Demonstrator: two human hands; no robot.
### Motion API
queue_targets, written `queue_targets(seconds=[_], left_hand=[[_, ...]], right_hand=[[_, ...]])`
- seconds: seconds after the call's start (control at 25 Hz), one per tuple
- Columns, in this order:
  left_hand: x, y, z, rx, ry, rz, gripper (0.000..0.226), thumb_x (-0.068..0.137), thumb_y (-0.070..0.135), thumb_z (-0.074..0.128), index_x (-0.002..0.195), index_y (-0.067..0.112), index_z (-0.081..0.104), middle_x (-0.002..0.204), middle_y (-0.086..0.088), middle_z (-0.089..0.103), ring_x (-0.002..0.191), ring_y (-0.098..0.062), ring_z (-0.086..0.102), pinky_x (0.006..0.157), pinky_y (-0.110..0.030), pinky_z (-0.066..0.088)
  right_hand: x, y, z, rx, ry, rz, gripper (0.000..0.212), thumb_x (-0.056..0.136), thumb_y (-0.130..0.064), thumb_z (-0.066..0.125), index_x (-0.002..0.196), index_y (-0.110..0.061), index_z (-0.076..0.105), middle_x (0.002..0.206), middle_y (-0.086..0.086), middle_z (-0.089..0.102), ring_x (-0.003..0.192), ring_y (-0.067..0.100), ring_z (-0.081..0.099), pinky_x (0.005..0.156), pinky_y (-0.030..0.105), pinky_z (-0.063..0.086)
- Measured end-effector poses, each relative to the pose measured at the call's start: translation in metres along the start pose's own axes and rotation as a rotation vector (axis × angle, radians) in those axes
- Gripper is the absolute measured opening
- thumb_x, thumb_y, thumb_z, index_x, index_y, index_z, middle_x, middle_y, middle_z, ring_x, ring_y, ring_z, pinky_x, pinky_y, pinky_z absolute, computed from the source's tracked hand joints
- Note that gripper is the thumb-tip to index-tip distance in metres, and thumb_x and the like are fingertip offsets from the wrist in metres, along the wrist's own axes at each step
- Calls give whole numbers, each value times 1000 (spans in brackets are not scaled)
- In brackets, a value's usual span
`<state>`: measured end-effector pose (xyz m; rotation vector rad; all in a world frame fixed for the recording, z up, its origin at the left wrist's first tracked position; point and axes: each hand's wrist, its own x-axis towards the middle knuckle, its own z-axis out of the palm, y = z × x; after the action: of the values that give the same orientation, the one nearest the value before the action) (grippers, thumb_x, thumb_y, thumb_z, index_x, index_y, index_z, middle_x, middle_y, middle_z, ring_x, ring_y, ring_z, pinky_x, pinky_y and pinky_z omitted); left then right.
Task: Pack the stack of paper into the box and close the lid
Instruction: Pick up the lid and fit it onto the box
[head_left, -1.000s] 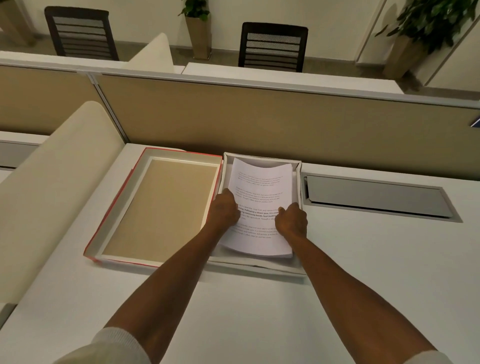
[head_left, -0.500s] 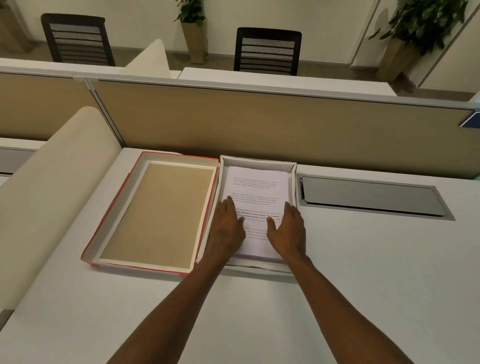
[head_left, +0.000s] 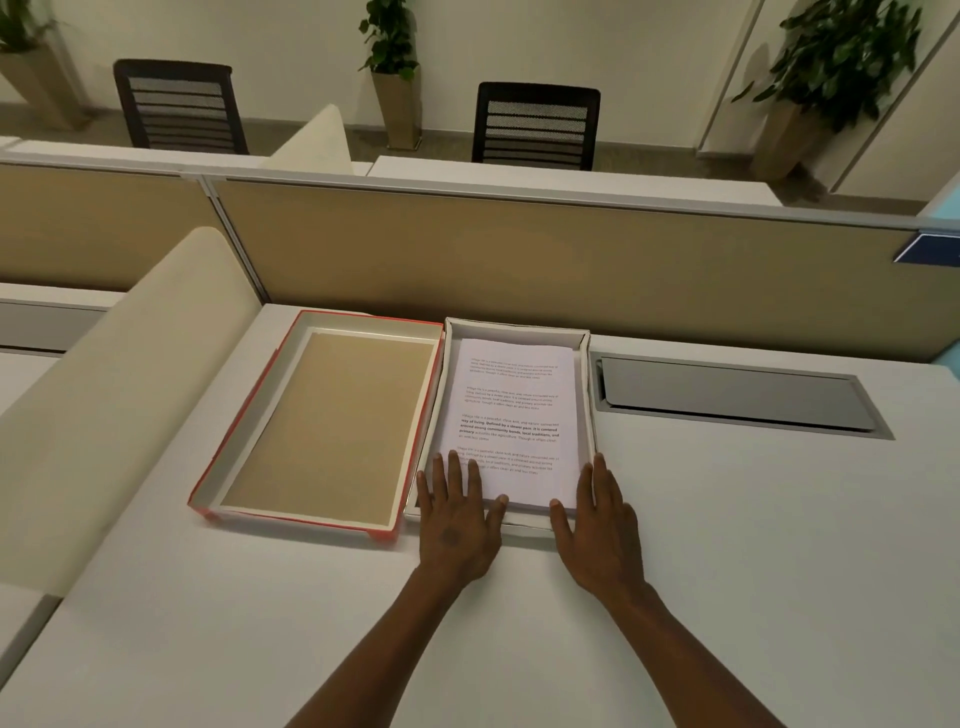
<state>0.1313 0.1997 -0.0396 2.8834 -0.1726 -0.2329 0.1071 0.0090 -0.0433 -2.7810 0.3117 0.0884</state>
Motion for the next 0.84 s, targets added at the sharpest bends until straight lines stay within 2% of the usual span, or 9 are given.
queue_targets(seconds=[0.12,0.28,0.36,0.44,0.52,0.64,0.76,0.84], left_hand=[[-2,3,4,13,-10,4,83,94,67,3,160,19,-12,167,-8,-24,153,-30,-26,125,-52,-14],[-4,1,0,-58,10,22,82,97,65,17,160,20,-10,168,-7,-22,153,-28,-26,126,-51,-12],[-9,-11,-9,-191,99,32,82,96,66,22,162,24,-1,170,-3,-15,155,-24,-21,128,-49,-4],[-15,-34,-22,-335,249,-46,80,95,65,30,161,23,14,171,-3,-1,158,-24,-11,129,-48,5],[-20,-64,-34,-410,418,-222,81,93,61,39,160,18,22,170,-10,9,158,-30,-2,127,-53,13],[-22,-105,-46,-482,567,-561,89,91,49,56,159,7,18,167,-24,9,156,-41,2,124,-57,14],[-20,-131,-56,-732,504,-972,105,87,38,73,159,3,4,164,-29,11,152,-46,12,122,-55,22],[-21,-146,-58,-825,424,-1124,103,86,40,74,157,-1,11,156,-31,28,144,-47,29,114,-56,34]], right_hand=[[-1,6,-4,33,-30,-15,80,97,-58,33,158,-15,3,168,4,0,152,25,15,120,51,26],[-4,4,-8,50,-41,-43,82,93,-62,26,158,-18,0,167,4,-4,153,26,10,122,50,21],[-8,3,-12,40,6,-98,82,93,-63,26,158,-21,3,167,6,-3,154,26,7,123,50,17],[-15,-3,-16,98,97,-172,79,94,-61,34,158,-19,12,167,7,6,153,26,11,123,50,18],[-24,-18,-16,149,149,-278,77,94,-56,42,157,-17,19,166,7,13,153,25,13,123,47,19],[-40,-54,-8,141,80,-436,74,97,-56,39,158,-21,14,167,0,4,154,16,-2,124,40,8],[-50,-91,6,95,-18,-534,73,98,-58,31,158,-24,9,167,-3,-4,153,14,-12,125,39,2],[-56,-109,14,84,-51,-563,73,98,-59,31,158,-24,11,166,-4,-4,152,14,-13,125,40,0]])
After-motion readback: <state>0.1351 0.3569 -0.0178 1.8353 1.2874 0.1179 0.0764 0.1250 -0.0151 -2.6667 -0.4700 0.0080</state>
